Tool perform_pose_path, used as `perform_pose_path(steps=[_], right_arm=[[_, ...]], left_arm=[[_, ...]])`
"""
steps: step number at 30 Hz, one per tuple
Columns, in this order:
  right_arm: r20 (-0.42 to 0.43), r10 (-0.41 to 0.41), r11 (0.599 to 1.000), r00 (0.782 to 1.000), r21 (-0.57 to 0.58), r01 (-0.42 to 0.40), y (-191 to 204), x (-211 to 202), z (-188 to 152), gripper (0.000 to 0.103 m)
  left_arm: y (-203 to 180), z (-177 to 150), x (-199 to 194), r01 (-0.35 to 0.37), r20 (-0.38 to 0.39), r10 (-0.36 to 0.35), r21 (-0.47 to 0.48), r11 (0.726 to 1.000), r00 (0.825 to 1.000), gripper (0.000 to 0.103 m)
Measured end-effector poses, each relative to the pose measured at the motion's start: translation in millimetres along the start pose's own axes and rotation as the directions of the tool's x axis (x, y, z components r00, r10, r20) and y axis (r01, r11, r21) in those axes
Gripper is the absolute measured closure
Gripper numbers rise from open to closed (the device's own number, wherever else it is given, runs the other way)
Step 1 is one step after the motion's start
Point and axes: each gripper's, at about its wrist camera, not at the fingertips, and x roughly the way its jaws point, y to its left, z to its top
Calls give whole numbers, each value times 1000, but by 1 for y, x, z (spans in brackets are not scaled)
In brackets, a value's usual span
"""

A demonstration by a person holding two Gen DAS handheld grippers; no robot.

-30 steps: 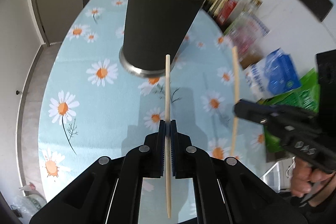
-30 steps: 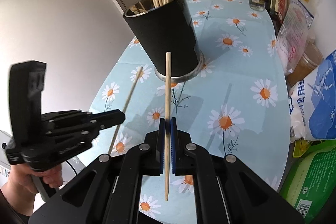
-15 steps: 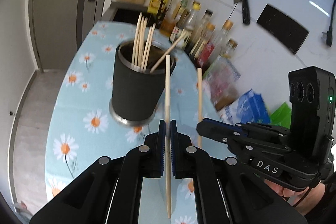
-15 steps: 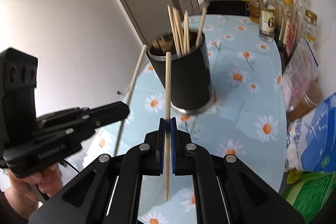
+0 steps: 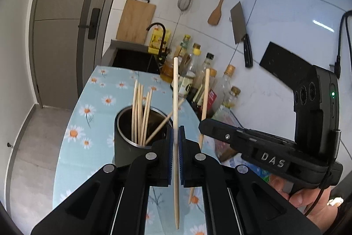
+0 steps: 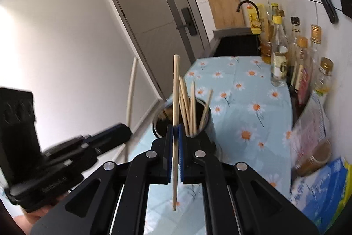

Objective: Organize utensils
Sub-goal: 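Lift both held chopsticks upright and carry them over the black holder, then lower both chopsticks into the black holder and open both tools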

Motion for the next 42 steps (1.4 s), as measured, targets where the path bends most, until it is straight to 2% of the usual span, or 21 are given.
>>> perform_pose_path(steps=[5, 9, 11, 15, 22, 30, 42], right_arm=[[93, 42, 999, 995, -19, -40, 5, -7, 21, 97], [154, 78, 997, 985, -28, -75, 9, -9, 39, 97], [201, 83, 996, 976, -54, -74, 13, -10, 47, 97], [289, 85, 993, 954, -109, -55, 20, -10, 57, 97], [328, 83, 989, 941, -144, -37, 15, 5, 69, 97], [306, 79, 992, 949, -119, -44, -3, 35, 61, 97], [235, 43, 994, 971, -111, -17, -17, 66, 28, 97]], left_arm=[[7, 12, 4, -1, 71, 0, 10, 1000, 997, 100], [16, 26, 5, -4, 139, 4, 0, 1000, 990, 100], [20, 37, 6, 17, 178, -18, 7, 1000, 984, 100], [26, 53, 9, 20, 257, -24, 15, 1000, 966, 100], [33, 64, 17, 17, 373, -23, 18, 1000, 927, 100], [39, 49, 47, -4, 389, -1, 10, 1000, 921, 99], [47, 11, 70, -30, 340, 22, 18, 999, 940, 99]])
